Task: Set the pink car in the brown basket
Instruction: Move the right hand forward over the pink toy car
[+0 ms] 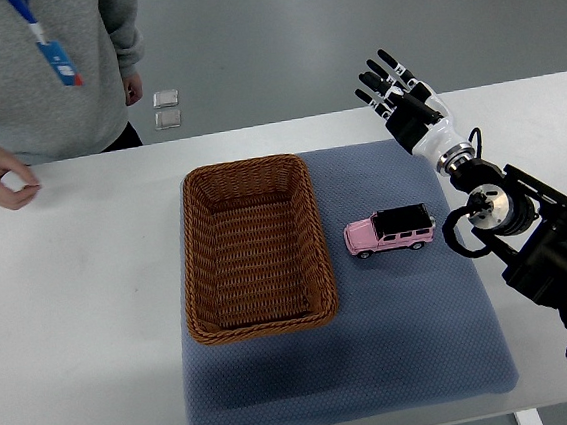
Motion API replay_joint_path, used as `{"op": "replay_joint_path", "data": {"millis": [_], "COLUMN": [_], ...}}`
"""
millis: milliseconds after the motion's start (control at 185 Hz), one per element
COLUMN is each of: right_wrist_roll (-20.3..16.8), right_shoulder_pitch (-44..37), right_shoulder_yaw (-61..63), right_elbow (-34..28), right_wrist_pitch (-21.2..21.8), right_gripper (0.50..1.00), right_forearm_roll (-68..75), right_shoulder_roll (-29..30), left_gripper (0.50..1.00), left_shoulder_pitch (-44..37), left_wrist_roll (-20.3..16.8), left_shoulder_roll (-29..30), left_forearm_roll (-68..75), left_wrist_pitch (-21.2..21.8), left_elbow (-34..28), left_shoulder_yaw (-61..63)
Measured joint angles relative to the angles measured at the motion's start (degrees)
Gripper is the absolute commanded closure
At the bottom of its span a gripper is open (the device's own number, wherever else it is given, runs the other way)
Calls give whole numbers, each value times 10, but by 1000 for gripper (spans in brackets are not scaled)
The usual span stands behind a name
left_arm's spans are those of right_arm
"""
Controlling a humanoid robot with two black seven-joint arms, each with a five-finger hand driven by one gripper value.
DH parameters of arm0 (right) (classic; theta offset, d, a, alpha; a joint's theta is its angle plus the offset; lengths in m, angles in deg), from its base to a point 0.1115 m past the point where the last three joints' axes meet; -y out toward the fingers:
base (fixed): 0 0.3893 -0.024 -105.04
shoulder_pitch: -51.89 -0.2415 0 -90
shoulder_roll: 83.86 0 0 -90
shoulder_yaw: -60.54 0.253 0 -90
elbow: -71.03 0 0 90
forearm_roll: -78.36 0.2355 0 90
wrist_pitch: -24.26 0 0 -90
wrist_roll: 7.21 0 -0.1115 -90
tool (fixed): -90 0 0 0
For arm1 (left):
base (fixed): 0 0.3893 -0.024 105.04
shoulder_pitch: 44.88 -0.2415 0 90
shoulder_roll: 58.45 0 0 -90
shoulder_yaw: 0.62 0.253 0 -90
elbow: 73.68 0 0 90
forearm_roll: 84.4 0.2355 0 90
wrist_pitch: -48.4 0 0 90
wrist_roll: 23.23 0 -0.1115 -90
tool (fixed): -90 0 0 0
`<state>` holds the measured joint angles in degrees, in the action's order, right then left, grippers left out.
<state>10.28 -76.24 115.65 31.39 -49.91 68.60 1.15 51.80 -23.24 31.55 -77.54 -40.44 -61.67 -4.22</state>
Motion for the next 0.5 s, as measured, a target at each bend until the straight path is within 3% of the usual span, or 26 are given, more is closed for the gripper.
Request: {"op": "replay_joint_path", "data": {"millis": [324, 497], "right_wrist_roll": [0, -1], "right_shoulder_pitch": [-4, -20], "right_shoulder_yaw": [-1, -21], "right_elbow": [0, -1], "right_wrist_pitch": [5, 16], "right_gripper": [587, 587], "right_forearm_roll": [-6, -77], "right_shoulder_roll": [-1, -11], "left_gripper": [500, 500], "left_shoulder_pitch": [0, 0], "left_wrist_roll": [0, 0], "left_shoulder_roll": [0, 0], "left_forearm_roll": [0, 0], "left_wrist_pitch": [-2, -2], "left_elbow": [1, 0], "left_shoulder_yaw": [-1, 0]}}
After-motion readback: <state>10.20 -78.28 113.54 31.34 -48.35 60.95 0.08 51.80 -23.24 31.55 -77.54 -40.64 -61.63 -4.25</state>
